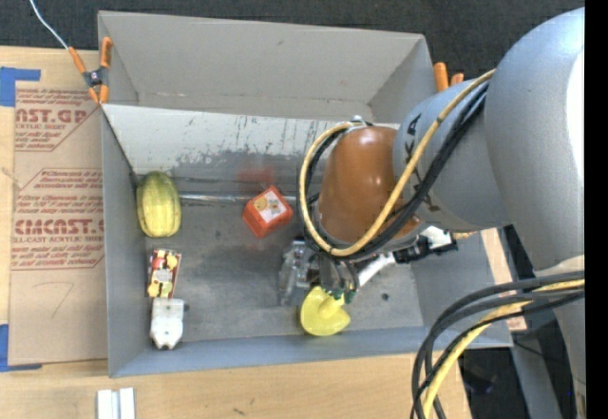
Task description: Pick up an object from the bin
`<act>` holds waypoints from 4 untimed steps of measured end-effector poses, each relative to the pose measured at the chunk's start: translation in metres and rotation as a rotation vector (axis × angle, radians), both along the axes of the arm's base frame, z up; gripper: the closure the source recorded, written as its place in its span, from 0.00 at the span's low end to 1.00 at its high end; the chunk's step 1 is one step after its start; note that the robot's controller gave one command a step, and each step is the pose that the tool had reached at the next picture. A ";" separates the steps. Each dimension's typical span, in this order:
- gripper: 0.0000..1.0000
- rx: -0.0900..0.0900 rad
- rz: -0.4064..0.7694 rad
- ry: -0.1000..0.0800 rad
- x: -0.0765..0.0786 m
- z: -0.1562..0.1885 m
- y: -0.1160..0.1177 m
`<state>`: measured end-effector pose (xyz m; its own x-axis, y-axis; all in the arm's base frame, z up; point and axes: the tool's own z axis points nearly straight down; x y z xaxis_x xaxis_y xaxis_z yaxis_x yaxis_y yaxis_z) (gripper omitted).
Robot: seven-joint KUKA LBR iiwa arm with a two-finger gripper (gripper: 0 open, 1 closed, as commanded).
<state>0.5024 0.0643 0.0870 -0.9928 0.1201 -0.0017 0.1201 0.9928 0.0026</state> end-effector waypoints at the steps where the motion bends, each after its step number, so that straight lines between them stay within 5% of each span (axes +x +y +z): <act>1: 0.00 0.000 -0.001 0.000 0.000 0.000 0.000; 2: 0.00 0.000 -0.001 0.000 0.000 0.000 0.000; 3: 0.00 0.000 0.024 -0.003 0.034 -0.013 -0.053; 4: 1.00 0.001 0.095 0.000 0.025 -0.007 -0.061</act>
Offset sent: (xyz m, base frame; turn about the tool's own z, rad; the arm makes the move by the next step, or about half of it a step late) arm 0.0000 0.0000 0.0000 0.0000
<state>0.5275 0.0032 0.0800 -0.9997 0.0250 -0.0020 0.0250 0.9997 0.0035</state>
